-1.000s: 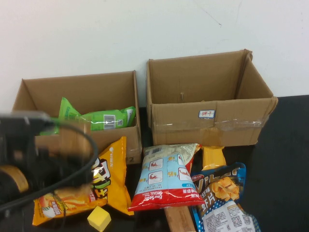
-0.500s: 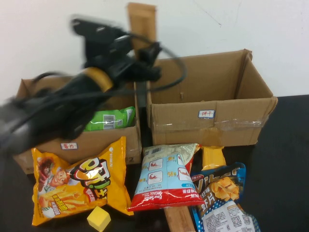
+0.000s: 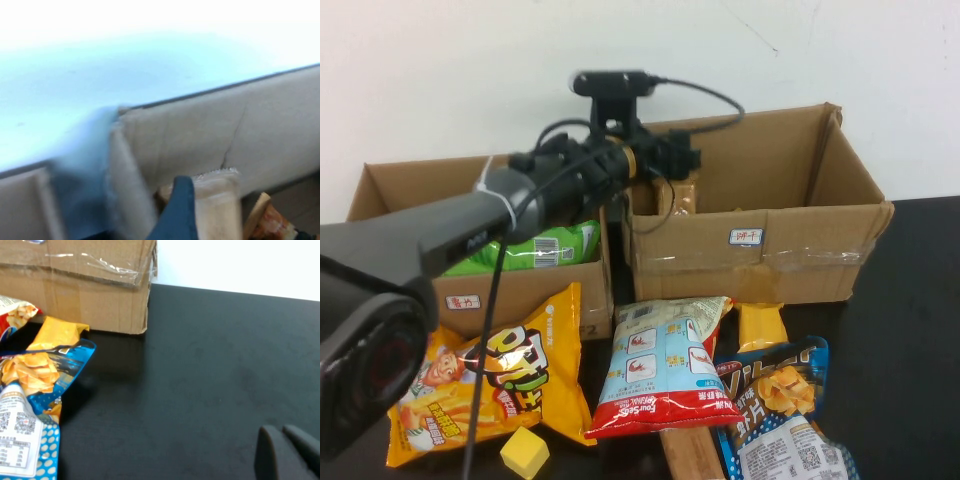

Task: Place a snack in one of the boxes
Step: Place the biscuit in the biscuit box, then pick up the potato chip

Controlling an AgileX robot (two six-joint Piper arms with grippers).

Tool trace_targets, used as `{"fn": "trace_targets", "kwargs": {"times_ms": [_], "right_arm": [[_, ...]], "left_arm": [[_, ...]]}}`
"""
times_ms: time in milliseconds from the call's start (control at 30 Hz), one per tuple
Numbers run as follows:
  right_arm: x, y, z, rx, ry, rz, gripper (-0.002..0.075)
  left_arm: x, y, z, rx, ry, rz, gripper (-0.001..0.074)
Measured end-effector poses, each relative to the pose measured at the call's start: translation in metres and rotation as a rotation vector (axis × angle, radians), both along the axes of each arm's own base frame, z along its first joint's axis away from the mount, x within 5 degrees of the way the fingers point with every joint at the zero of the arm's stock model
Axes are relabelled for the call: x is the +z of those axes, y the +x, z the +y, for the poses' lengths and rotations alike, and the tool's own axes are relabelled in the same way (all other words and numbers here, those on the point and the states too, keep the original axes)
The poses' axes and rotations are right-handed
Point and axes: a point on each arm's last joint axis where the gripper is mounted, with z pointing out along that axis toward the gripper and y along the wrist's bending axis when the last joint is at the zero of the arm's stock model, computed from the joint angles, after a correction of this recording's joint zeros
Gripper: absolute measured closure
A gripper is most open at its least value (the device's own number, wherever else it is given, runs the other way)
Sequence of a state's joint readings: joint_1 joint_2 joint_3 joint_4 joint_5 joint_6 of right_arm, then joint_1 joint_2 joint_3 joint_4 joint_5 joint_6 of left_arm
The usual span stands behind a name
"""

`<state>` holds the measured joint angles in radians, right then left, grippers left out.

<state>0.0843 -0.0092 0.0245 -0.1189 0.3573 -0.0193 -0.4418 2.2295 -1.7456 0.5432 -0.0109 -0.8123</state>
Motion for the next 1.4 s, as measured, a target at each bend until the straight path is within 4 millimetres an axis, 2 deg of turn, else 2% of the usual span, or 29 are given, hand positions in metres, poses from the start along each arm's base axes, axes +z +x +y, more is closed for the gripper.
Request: {"fn": "trace_targets", "kwargs": {"times_ms": [100,167,300,367,467,567,667,900,1033,1200,1400], "right_arm": [[0.0,0.0,0.0,0.0,0.0,0.0,0.0727],[0.0,0.0,0.0,0.0,0.0,0.0,0.0727],[0.0,0.0,0.0,0.0,0.0,0.0,0.0727],[0.0,0.0,0.0,0.0,0.0,0.0,0.0727],[0.0,0.0,0.0,0.0,0.0,0.0,0.0727],[0.0,0.0,0.0,0.0,0.0,0.0,0.0727],[0.0,0.0,0.0,0.0,0.0,0.0,0.0727],[0.0,0.0,0.0,0.0,0.0,0.0,0.0727],[0.0,0.0,0.0,0.0,0.0,0.0,0.0727],[0.0,0.0,0.0,0.0,0.0,0.0,0.0727],[0.0,0.0,0.0,0.003,-0.008,0.0,0.0727]], "left_arm": [[0.024,-0.008,0.006,0.045,0.001,0.011,0.0114],[0.046,-0.023,0.012,0.063,0.013,0.014,0.0125],[0.083,-0.069,0.025,0.037,0.086,0.001,0.0182],[0.092,-0.098,0.036,0.032,0.117,0.032,0.0216],[0.087,-0.133,0.053,0.043,0.168,0.121,0.0252],[0.064,-0.159,0.068,0.042,0.24,0.249,0.0264],[0.038,-0.174,0.074,-0.012,0.337,0.35,0.0263],[-0.007,-0.17,0.07,-0.102,0.468,0.464,0.018],[-0.028,-0.16,0.066,-0.143,0.54,0.489,0.0164],[-0.04,-0.146,0.062,-0.182,0.635,0.462,0.016],[-0.043,-0.136,0.059,-0.201,0.684,0.429,0.016]]}}
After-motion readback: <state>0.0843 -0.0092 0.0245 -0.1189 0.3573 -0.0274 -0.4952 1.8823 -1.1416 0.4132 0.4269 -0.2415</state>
